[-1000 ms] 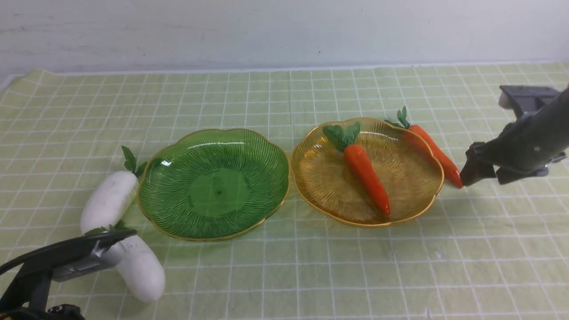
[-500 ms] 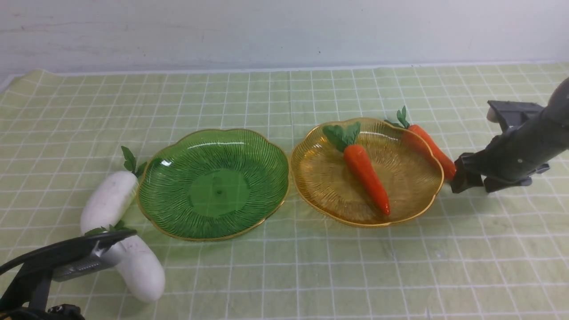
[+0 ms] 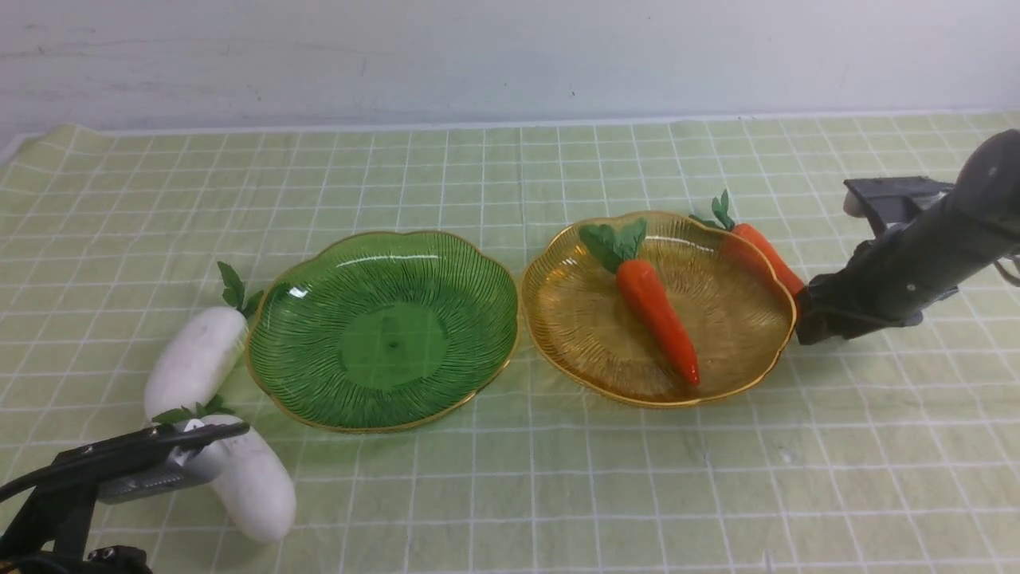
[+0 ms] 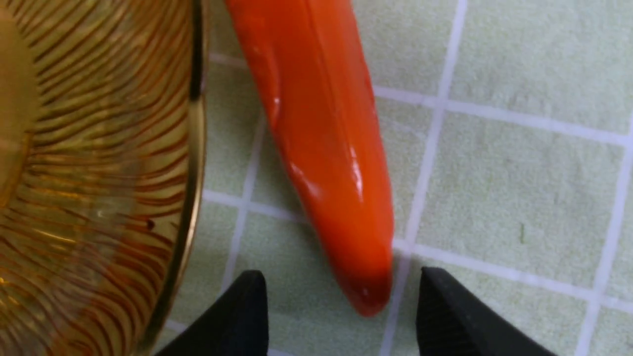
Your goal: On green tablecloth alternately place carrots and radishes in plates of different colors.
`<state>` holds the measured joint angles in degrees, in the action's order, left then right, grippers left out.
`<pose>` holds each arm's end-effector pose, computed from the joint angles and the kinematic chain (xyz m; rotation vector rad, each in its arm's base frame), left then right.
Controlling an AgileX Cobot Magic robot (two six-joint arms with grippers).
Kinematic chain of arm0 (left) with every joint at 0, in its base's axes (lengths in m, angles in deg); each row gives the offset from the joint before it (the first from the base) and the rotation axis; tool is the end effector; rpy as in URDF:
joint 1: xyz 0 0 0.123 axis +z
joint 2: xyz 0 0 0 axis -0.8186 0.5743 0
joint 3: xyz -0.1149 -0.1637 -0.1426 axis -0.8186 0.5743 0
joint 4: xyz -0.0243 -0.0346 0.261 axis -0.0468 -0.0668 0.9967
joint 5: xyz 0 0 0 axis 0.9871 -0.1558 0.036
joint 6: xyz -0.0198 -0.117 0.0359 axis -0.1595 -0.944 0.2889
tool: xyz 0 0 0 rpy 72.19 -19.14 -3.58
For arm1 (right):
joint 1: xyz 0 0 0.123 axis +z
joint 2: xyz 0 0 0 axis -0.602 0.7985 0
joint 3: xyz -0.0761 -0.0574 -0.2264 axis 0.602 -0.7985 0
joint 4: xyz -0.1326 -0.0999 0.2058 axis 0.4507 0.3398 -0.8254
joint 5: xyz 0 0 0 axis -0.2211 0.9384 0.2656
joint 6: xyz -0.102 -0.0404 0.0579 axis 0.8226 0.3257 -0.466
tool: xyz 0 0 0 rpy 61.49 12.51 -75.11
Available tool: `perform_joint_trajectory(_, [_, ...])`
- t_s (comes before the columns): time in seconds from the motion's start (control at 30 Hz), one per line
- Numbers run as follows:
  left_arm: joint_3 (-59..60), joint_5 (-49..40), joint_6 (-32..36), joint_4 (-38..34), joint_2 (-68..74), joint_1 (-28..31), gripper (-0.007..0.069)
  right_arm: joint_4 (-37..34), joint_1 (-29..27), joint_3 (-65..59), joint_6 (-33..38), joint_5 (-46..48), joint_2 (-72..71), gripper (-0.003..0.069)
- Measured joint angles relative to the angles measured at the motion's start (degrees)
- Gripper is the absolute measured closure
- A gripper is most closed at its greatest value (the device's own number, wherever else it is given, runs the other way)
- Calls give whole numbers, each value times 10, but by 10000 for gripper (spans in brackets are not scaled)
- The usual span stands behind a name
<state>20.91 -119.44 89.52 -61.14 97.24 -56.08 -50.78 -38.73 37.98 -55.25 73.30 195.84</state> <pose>0.1738 -0.0582 0.1502 -0.0087 2.7227 -0.6676 0.4175 0.0204 0.0714 -0.3656 2.7964 0.3222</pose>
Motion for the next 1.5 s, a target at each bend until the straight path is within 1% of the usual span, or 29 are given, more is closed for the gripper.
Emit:
perform_joint_trajectory(0.07, [0,0,0,0,0,0,631,2,2,0,8,0,0,309])
perform_joint_trajectory(0.23, [0,0,1,0,0,0,631,31,4,0,14,0,0,458])
perform_joint_trajectory(0.27, [0,0,1,0,0,0,631,33,4,0,13,0,0,471])
perform_joint_trajectory(0.3, [0,0,2,0,0,0,631,50,4,0,2,0,0,525])
perform_joint_trajectory(0.33, [0,0,2,0,0,0,631,65,4,0,-10,0,-1,558])
perform_joint_trajectory(0.37, [0,0,2,0,0,0,631,68,4,0,-12,0,-2,564])
perform_joint_trajectory(0.4, [0,0,2,0,0,0,631,93,4,0,-33,1,-8,608])
perform_joint_trajectory(0.43, [0,0,2,0,0,0,631,100,4,0,-40,1,-8,619])
perform_joint_trajectory(0.47, [0,0,2,0,0,0,631,126,4,0,-61,3,-18,645])
perform_joint_trajectory(0.53, [0,0,2,0,0,0,631,168,4,0,-96,5,-44,664])
perform_joint_trajectory(0.63, [0,0,2,0,0,0,631,227,4,0,-151,5,-87,671])
perform_joint_trajectory(0.73, [0,0,2,0,0,0,631,239,4,0,-169,10,-118,671])
perform_joint_trajectory(0.8, [0,0,2,0,0,0,631,235,4,0,-174,18,-131,673])
perform_joint_trajectory(0.97, [0,0,2,0,0,0,631,189,4,0,-168,33,-115,672])
perform_joint_trajectory(1.07, [0,0,2,0,0,0,631,164,4,0,-164,35,-92,655])
perform_joint_trajectory(1.17, [0,0,2,0,0,0,631,132,4,0,-158,35,-63,580])
perform_joint_trajectory(1.2, [0,0,2,0,0,0,631,121,4,0,-149,35,-56,536])
perform_joint_trajectory(1.37, [0,0,2,0,0,0,631,90,4,0,-111,18,-36,385])
perform_joint_trajectory(1.43, [0,0,2,0,0,0,631,78,4,0,-97,6,-29,344])
perform_joint_trajectory(1.5, [0,0,2,0,0,0,631,69,4,0,-80,-7,-24,318])
